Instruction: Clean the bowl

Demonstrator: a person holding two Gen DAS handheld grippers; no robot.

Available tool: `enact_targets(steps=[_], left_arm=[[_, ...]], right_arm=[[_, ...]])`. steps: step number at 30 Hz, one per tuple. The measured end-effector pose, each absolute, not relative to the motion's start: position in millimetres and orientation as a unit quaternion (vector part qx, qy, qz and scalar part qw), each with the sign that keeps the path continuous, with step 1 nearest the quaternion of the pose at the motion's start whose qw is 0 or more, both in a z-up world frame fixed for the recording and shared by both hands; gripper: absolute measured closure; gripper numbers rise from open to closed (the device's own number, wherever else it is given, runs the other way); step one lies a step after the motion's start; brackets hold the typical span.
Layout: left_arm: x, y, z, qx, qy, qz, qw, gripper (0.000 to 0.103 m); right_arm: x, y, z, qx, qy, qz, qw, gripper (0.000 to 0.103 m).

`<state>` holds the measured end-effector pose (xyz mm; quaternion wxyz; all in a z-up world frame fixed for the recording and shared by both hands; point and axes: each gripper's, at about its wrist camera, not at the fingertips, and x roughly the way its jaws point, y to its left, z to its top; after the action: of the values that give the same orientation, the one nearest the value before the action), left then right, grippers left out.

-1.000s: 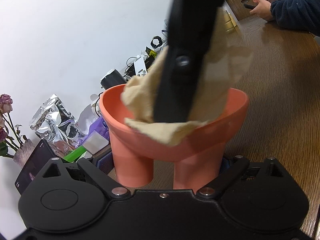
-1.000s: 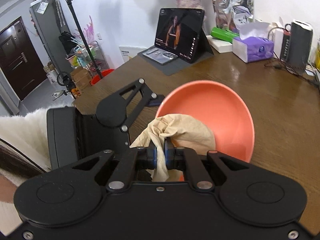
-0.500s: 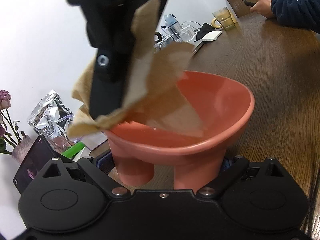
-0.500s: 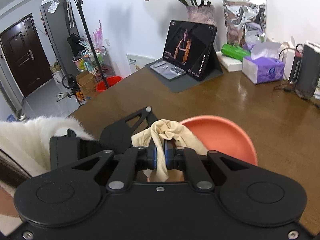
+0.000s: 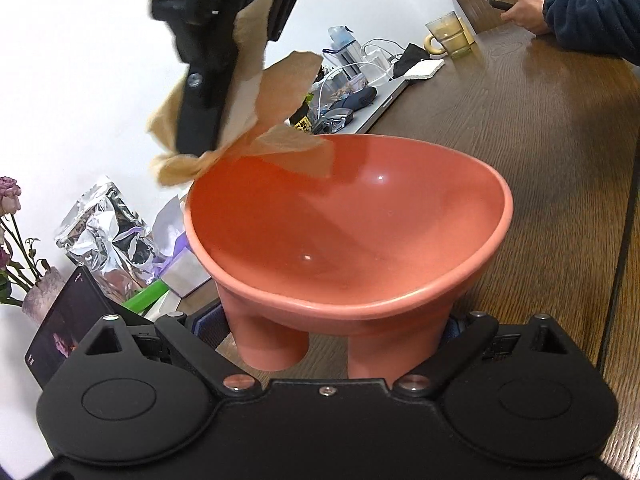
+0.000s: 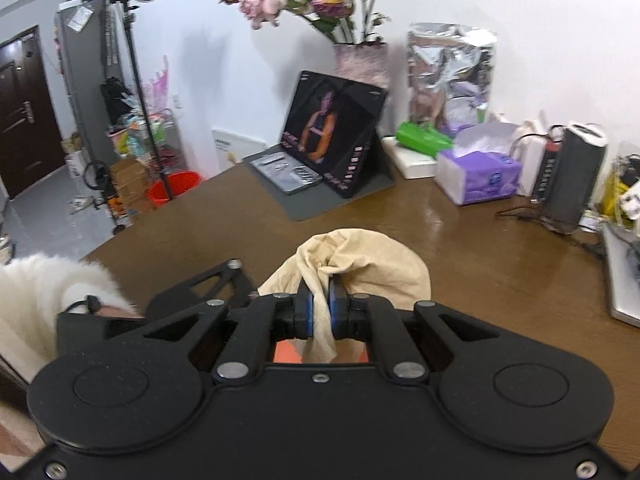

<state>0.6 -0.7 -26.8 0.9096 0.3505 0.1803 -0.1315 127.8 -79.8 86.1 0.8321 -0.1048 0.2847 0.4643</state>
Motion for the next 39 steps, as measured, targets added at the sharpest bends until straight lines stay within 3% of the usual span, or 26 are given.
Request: enact_targets(steps=[19,39], left_arm=[[1.4,2.5,-27.6,0.35,0.181,-0.134,0.909,0.008],[1.7,0.9,-28.0,0.352,0.182,-0.131,0.909,0.008]], right_arm=[[138.2,-126.1,52.1,-0.134,0.35,0.368,0.851,0.095],[83.8,-124.3,40.7,-0.17,0.398,0.411,0.802,0.095]])
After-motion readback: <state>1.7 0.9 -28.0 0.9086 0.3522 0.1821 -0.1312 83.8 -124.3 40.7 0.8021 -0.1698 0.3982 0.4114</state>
